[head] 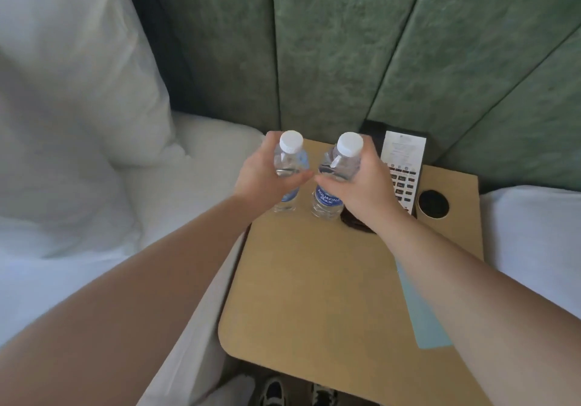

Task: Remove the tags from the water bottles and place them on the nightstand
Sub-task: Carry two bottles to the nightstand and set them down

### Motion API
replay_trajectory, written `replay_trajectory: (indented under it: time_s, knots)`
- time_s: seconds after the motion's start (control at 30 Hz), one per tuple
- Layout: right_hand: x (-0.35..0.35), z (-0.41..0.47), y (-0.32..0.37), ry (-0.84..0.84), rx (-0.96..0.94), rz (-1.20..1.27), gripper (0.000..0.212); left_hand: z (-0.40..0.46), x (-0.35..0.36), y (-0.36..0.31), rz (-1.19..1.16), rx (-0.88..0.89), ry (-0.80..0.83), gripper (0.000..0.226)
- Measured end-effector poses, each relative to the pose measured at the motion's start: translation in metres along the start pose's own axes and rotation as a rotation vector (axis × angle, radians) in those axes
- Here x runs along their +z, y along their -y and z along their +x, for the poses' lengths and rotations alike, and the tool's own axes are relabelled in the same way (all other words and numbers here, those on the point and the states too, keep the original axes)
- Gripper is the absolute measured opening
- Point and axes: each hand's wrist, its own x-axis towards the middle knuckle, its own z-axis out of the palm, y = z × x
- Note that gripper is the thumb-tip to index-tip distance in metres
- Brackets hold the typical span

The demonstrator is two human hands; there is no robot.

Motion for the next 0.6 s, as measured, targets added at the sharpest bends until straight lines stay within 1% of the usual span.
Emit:
replay_trajectory:
  time_s: [0.1,0.23,0.33,0.47,0.5,0.53,0.6]
  knots:
    - [0.008,0.017,-0.013,0.030,-0.034,-0.032,0.059,0.017,0.008,0.013,-0.015,0.026,-0.011,0.054]
    - [0.011,0.034,-0.026,0.064,-0.052,-0.063,0.059,0.033,0.016,0.026,-0.027,0.045,0.054,0.050]
    - [0.014,0.045,-0.034,0.119,-0.054,-0.087,0.060,0.045,0.018,0.030,-0.030,0.088,0.051,0.045]
    - [0.015,0.056,-0.041,0.119,-0.066,-0.066,0.065,0.059,0.012,0.031,-0.049,0.136,0.093,0.040]
    - [0.014,0.058,-0.043,0.118,-0.070,-0.058,0.066,0.062,0.009,0.031,-0.059,0.144,0.119,0.043]
    - [0.013,0.059,-0.044,0.119,-0.068,-0.056,0.068,0.065,0.006,0.033,-0.069,0.139,0.152,0.051]
    - [0.010,0.059,-0.045,0.129,-0.054,-0.063,0.072,0.065,-0.001,0.037,-0.062,0.082,0.194,0.085]
